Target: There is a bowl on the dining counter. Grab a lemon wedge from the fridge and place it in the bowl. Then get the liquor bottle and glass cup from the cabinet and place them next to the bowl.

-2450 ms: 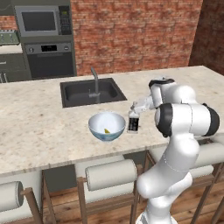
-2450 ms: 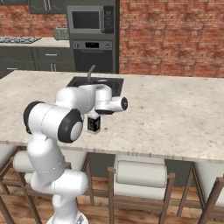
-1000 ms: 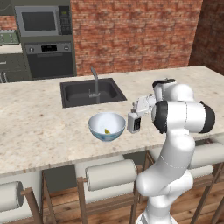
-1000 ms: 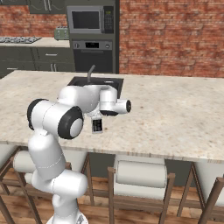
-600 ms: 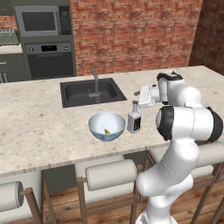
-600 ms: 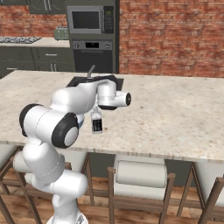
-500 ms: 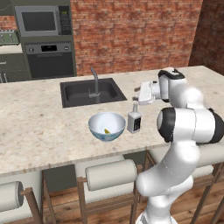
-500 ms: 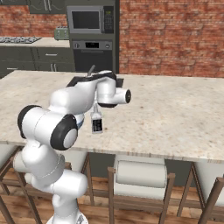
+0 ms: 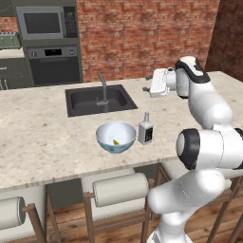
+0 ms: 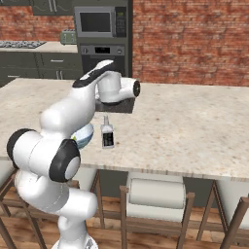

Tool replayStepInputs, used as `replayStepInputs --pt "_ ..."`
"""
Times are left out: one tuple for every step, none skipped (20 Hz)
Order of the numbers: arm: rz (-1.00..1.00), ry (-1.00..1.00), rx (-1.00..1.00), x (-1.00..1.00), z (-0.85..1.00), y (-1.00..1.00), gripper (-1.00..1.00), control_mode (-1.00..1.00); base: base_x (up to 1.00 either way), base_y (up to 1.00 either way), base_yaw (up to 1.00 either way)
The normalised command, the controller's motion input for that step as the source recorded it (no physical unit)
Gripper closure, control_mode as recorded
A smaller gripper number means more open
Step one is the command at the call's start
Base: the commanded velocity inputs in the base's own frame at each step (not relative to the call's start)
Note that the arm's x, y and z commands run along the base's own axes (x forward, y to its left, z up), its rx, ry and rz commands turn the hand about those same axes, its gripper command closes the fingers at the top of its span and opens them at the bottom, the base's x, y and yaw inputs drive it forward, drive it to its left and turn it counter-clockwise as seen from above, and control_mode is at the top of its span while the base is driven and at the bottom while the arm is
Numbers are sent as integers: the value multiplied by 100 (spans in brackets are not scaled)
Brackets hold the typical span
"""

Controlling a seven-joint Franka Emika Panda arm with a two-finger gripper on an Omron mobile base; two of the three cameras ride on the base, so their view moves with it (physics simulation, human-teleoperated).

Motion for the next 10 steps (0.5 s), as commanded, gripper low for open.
replayStepInputs --pt "-20 0 -6 -63 100 32 -100 -100 0 0 0" --pt "-24 0 -7 -68 99 31 -100 -100 0 0 0" --pt "-26 4 -8 -71 89 29 -100 -100 0 0 0" --pt "-28 9 -7 -69 80 26 -100 -100 0 0 0" --pt "-32 15 -7 -71 67 20 -100 -100 0 0 0" --pt "-37 22 -5 -69 57 10 -100 -100 0 0 0" --pt "-39 26 -5 -69 48 6 -100 -100 0 0 0" --pt "-41 29 -5 -64 43 3 -100 -100 0 0 0" --pt "-42 32 -5 -62 37 3 -100 -100 0 0 0" --pt "-42 34 -5 -61 33 3 -100 -100 0 0 0"
